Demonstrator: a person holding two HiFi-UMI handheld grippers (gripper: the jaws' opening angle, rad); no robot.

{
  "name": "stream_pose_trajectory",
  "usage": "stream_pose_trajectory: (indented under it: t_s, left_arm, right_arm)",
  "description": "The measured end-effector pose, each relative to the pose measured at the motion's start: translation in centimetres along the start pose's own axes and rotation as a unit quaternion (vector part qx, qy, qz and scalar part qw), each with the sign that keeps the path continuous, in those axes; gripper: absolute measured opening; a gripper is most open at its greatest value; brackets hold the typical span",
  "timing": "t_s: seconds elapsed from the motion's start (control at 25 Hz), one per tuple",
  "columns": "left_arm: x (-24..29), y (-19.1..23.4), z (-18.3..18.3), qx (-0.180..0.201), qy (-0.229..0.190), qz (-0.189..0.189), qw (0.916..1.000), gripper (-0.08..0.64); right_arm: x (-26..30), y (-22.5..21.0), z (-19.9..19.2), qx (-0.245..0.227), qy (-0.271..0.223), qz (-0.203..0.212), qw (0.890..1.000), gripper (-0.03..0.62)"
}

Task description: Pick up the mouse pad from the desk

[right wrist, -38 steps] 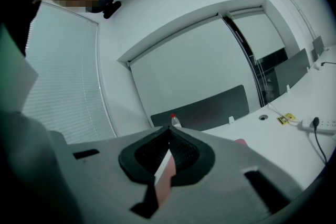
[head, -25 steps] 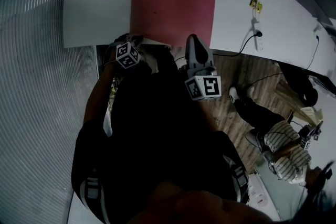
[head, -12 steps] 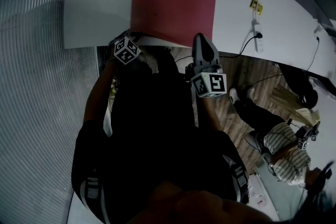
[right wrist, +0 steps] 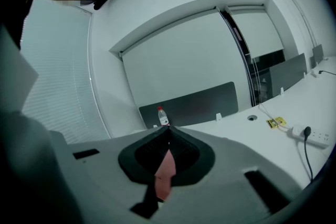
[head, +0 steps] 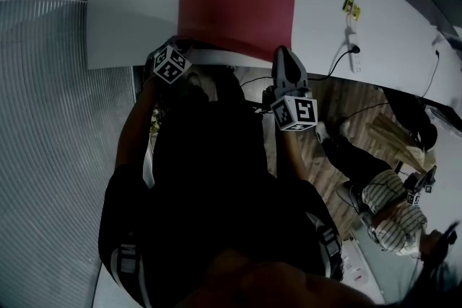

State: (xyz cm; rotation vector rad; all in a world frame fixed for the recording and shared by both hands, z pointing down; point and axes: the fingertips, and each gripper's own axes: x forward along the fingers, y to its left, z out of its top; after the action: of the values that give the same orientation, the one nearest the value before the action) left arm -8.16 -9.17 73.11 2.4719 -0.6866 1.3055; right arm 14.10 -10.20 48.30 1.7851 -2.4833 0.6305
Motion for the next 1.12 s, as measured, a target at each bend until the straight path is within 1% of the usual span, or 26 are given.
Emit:
stream_pose_trajectory:
  t_s: [0.12,0.28,0.44,0.52,0.56,0.64,0.68,0.72,0.76,0.84,0.88,0.92,1.04,1.12]
  left_arm:
    - [0.0,0.2,-0.1,-0.008,-0.001,0.0,1.0,0.014]
    - [0.0,0.5,-0.4,-0.023,-0.001,-0.001,0.9997,0.014]
    - [-0.2,0.6,-0.6,-0.029,-0.001,-0.002,0.9996,0.014]
    - [-0.5,0.6,-0.6,-0.028,-0.001,-0.002,0.9996,0.014]
    - [-0.6,0.5,-0.6,-0.027,0.0,-0.002,0.9996,0.014]
    - [-0.4,0.4,-0.6,-0.028,0.001,-0.003,0.9996,0.014]
    - [-0.1,0.4,-0.6,-0.028,0.001,-0.003,0.9996,0.014]
    - [0.5,0.5,-0.6,-0.029,0.001,-0.004,0.9996,0.014]
    - [1.1,0.7,-0.6,-0.03,0.001,-0.004,0.9996,0.014]
    - [2.1,0.9,-0.5,-0.031,0.0,-0.006,0.9995,0.014]
    - [2.3,1.0,-0.5,-0.031,-0.001,-0.006,0.9995,0.014]
    - [2.3,0.9,-0.5,-0.031,-0.001,-0.006,0.9995,0.014]
    - [2.3,0.8,-0.6,-0.032,0.0,-0.007,0.9995,0.014]
    - [2.3,0.8,-0.6,-0.033,0.002,-0.007,0.9994,0.014]
  right_arm:
    - [-0.1,-0.8,-0.6,-0.008,0.011,0.0,1.0,0.0]
    - [0.1,-1.5,-1.4,-0.017,0.032,0.014,0.999,0.002]
    - [0.2,-2.1,-3.1,-0.031,0.068,0.031,0.997,0.002]
    - [0.3,-2.1,-3.8,-0.05,0.092,0.043,0.994,0.002]
    - [0.4,-2.0,-4.1,-0.068,0.104,0.05,0.991,0.005]
    - [0.8,-2.0,-5.2,-0.118,0.137,0.064,0.981,0.042]
    - [1.0,-2.4,-6.2,-0.148,0.159,0.071,0.974,0.065]
    - [1.3,-2.9,-7.4,-0.183,0.183,0.078,0.963,0.082]
    - [1.6,-3.5,-8.8,-0.22,0.208,0.085,0.949,0.097]
    - [1.8,-4.8,-11.4,-0.293,0.258,0.097,0.916,0.119]
    - [1.7,-5.3,-12.5,-0.319,0.28,0.104,0.899,0.131]
    - [1.5,-5.6,-13.5,-0.335,0.301,0.112,0.886,0.135]
    - [0.8,-6.6,-15.9,-0.365,0.353,0.133,0.851,0.144]
    - [0.6,-7.3,-17.2,-0.393,0.383,0.142,0.824,0.158]
